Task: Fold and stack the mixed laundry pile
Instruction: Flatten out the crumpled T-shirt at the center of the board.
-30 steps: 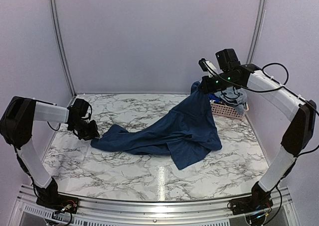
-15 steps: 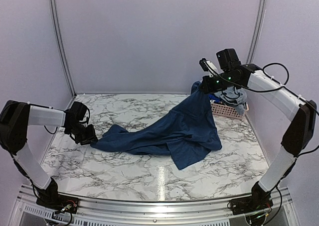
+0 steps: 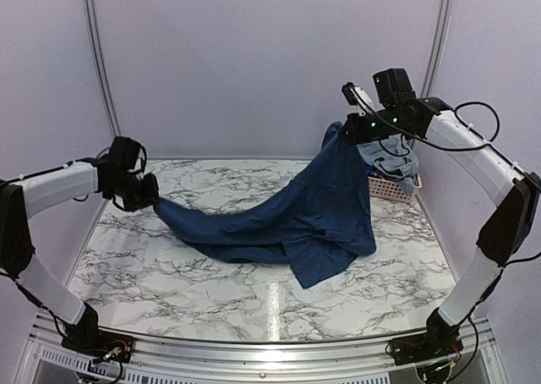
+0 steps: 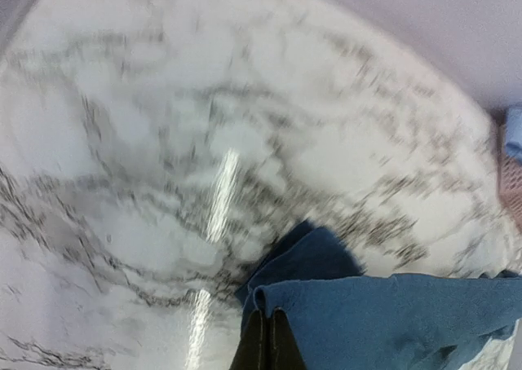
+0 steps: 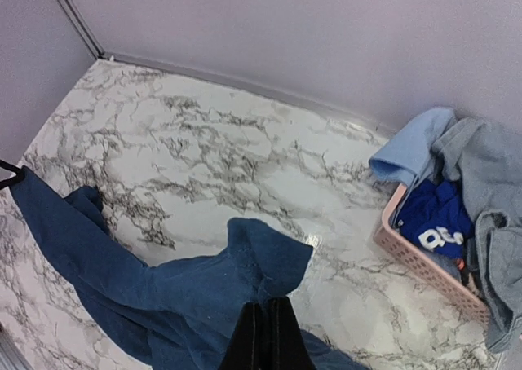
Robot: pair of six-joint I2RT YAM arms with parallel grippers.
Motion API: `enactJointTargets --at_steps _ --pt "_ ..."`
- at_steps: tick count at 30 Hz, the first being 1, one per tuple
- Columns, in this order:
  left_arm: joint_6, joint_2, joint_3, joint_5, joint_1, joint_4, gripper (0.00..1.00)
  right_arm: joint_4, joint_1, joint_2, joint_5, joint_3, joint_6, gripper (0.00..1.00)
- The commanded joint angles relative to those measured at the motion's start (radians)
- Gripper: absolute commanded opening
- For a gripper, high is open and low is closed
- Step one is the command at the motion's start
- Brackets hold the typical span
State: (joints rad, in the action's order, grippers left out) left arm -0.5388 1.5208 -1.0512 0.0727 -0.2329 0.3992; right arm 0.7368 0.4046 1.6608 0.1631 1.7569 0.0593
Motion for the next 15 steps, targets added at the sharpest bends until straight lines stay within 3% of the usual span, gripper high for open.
enactJointTargets --at_steps 1,9,15 --pt "0.025 -0.134 -0.245 -0.179 0.005 0.065 0.00 -0.010 -0.010 -0.008 -0.068 0.170 -0.003 0.00" --pt "0.109 -0.154 -0.611 -0.262 0.009 0.077 0.00 -0.083 -0.028 0.037 -0.151 0.489 -0.029 0.00" --pt "0.150 -0.213 -0.771 -0.267 0.008 0.076 0.00 -0.143 -0.014 -0.002 -0.090 0.580 -0.057 0.00"
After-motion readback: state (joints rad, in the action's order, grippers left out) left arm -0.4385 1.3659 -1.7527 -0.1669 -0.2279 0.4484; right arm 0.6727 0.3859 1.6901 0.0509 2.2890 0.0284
